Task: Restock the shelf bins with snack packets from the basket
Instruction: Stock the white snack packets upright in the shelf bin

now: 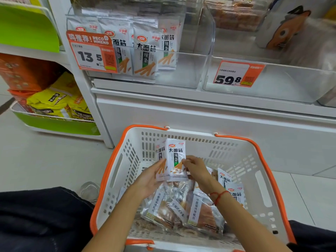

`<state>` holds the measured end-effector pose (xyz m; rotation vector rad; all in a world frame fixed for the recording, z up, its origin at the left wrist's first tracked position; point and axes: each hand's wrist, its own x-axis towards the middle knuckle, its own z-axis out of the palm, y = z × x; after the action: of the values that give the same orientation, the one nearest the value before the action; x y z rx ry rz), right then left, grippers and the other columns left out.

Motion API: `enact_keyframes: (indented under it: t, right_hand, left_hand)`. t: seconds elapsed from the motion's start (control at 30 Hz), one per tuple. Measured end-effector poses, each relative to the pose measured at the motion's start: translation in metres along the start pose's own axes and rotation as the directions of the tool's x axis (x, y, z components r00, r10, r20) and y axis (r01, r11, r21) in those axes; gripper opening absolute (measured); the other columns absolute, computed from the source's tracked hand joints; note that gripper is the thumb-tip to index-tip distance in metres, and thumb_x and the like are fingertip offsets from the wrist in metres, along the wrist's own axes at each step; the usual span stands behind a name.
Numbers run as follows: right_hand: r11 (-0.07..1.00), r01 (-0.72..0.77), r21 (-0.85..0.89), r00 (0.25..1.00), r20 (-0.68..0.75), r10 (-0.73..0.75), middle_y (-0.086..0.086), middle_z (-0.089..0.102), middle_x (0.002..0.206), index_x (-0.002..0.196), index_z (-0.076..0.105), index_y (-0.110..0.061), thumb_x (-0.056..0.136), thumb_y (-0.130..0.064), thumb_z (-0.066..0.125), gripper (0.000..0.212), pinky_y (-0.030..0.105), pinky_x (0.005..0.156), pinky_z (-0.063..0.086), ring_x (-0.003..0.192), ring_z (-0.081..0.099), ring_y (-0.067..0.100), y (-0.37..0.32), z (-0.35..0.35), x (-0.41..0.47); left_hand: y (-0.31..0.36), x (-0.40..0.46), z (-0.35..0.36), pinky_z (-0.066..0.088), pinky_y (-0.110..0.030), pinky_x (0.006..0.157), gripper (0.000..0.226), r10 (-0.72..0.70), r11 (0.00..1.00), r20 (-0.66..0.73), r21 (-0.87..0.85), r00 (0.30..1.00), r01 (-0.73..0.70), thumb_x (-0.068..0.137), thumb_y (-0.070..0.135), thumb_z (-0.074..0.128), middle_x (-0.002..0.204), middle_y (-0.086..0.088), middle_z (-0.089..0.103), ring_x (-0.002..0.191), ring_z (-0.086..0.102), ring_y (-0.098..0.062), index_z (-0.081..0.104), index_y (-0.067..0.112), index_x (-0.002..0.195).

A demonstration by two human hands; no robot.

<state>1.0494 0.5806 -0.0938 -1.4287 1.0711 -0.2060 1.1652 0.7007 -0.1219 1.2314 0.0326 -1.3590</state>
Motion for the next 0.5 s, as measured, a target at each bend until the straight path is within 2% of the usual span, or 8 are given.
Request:
enact_keyframes:
  t: [0.07,0.13,0.17,0.23,0.33,0.4,0.43,0.5]
  right_hand:
    - [0.999,0.036,-0.008,0.996,-0.078,-0.037,0.006,0.057,0.070,0.088,0.062,-0.010,0.098,-0.011,0.046,0.019,0.022,0.053,0.039,0.060,0.049,0.015,0.000,-0.008,0.002]
    - [0.992,0.012,0.125,0.999,-0.040,-0.007,0.007,0.061,0.080,0.101,0.063,-0.007,0.099,-0.012,0.045,0.019,0.020,0.053,0.043,0.063,0.054,0.014,-0.002,-0.015,0.000]
    - [0.986,-0.003,0.165,1.000,0.005,0.002,0.006,0.062,0.081,0.105,0.064,-0.005,0.099,-0.012,0.046,0.020,0.017,0.052,0.045,0.062,0.056,0.010,-0.003,-0.017,-0.001]
    - [0.990,-0.006,0.139,0.999,0.038,0.001,0.005,0.063,0.079,0.106,0.065,-0.001,0.098,-0.010,0.048,0.021,0.014,0.051,0.046,0.061,0.057,0.009,-0.003,-0.014,-0.004]
    - [0.996,0.056,0.064,0.998,-0.040,-0.054,0.007,0.061,0.070,0.095,0.069,0.004,0.095,-0.007,0.054,0.019,0.019,0.059,0.044,0.062,0.052,0.016,0.008,-0.001,-0.003]
    - [0.995,0.091,0.046,0.991,-0.106,-0.086,0.002,0.062,0.069,0.090,0.071,-0.004,0.092,-0.008,0.059,0.013,0.013,0.059,0.043,0.063,0.053,0.013,0.018,0.007,-0.004]
    - [0.993,0.104,0.052,0.986,-0.139,-0.096,0.003,0.065,0.074,0.092,0.071,-0.005,0.091,-0.008,0.061,0.011,0.012,0.060,0.044,0.066,0.056,0.012,0.022,0.010,-0.005]
    - [0.990,0.120,0.072,0.979,-0.176,-0.106,0.006,0.068,0.082,0.101,0.071,-0.002,0.089,-0.010,0.064,0.016,0.018,0.068,0.048,0.072,0.061,0.011,0.026,0.012,-0.005]
  left_hand:
    - [0.002,0.003,-0.009,0.057,-0.031,0.076,0.037,0.084,0.986,-0.107,0.150,0.991,-0.067,0.091,0.024,0.060,0.108,-0.014,0.068,0.093,0.066,-0.026,0.059,0.004,0.122]
    - [0.003,0.003,-0.012,0.055,-0.024,0.062,0.030,0.108,0.959,-0.159,0.279,0.981,-0.061,0.095,0.017,0.054,0.109,-0.014,0.065,0.088,0.064,-0.024,0.055,0.003,0.122]
    - [0.003,0.004,-0.012,0.054,-0.026,0.064,0.031,0.106,0.945,-0.164,0.322,0.981,-0.049,0.096,0.014,0.053,0.111,-0.014,0.064,0.089,0.062,-0.024,0.052,0.004,0.125]
    - [0.001,0.006,-0.007,0.051,-0.029,0.067,0.032,0.097,0.925,-0.136,0.377,0.986,-0.039,0.096,0.012,0.050,0.109,-0.011,0.064,0.091,0.061,-0.023,0.050,0.007,0.127]
    - [-0.003,0.002,0.010,0.050,-0.024,0.053,0.022,0.062,0.943,-0.074,0.330,0.995,-0.035,0.101,0.020,0.036,0.088,-0.006,0.066,0.073,0.062,-0.017,0.054,0.012,0.112]
    - [-0.005,0.000,0.016,0.050,-0.024,0.056,0.029,0.049,0.949,-0.071,0.314,0.996,-0.024,0.102,0.028,0.030,0.079,-0.005,0.068,0.068,0.063,-0.017,0.056,0.014,0.102]
    - [-0.007,0.001,0.018,0.050,-0.027,0.062,0.030,0.056,0.946,-0.071,0.323,0.996,-0.030,0.102,0.031,0.030,0.080,-0.006,0.068,0.071,0.063,-0.019,0.055,0.014,0.105]
    - [-0.009,0.002,0.021,0.049,-0.031,0.069,0.029,0.087,0.935,-0.069,0.351,0.994,-0.057,0.102,0.034,0.032,0.089,-0.006,0.065,0.078,0.062,-0.021,0.050,0.016,0.116]
